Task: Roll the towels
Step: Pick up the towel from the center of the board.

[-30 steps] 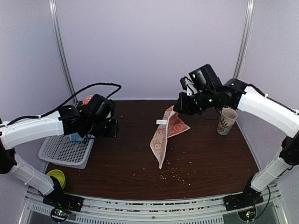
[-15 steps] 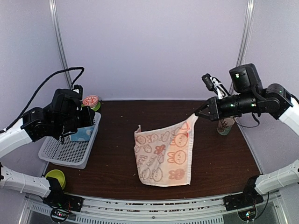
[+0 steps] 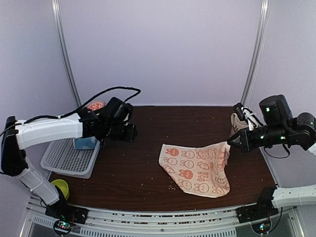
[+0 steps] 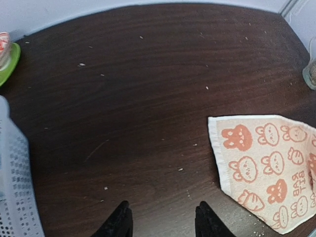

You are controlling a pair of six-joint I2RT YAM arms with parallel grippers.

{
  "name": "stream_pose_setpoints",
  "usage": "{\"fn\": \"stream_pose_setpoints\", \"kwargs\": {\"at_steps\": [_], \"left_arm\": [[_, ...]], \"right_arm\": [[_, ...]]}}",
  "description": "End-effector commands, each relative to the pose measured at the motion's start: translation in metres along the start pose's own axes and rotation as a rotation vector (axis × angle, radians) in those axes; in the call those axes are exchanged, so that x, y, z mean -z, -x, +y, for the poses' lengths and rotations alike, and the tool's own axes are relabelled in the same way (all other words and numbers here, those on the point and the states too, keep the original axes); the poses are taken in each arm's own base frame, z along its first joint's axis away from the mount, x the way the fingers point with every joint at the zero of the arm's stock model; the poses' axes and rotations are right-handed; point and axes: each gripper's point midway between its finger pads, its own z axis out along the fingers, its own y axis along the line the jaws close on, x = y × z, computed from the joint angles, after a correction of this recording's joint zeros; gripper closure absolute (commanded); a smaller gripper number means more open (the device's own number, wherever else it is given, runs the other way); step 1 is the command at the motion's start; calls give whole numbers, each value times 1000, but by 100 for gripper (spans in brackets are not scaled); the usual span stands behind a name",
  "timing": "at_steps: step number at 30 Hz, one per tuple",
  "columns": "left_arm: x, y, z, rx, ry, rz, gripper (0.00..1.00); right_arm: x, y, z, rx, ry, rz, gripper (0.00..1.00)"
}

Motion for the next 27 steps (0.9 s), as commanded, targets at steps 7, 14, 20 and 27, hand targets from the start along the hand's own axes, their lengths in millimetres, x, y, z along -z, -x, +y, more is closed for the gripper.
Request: {"fn": "stream_pose_setpoints", "kwargs": {"at_steps": [7,14,20,27], "left_arm": [[-115,7,-88,-71,-199,150,50],[-173,-8,-100,-140,-180,243,53],[-200,-23,-89,-139,-136,290,52],[-217,-41,-79,-133,-121,352,53]], "right_arm": [[-30,-39,-29,-23,-94,63,100],[-39,-48,-31,-28,-93,74,100],[-40,-45,-27,-29,-68,62,100],[-38,-43,-27,-18,-75,62,100]]}}
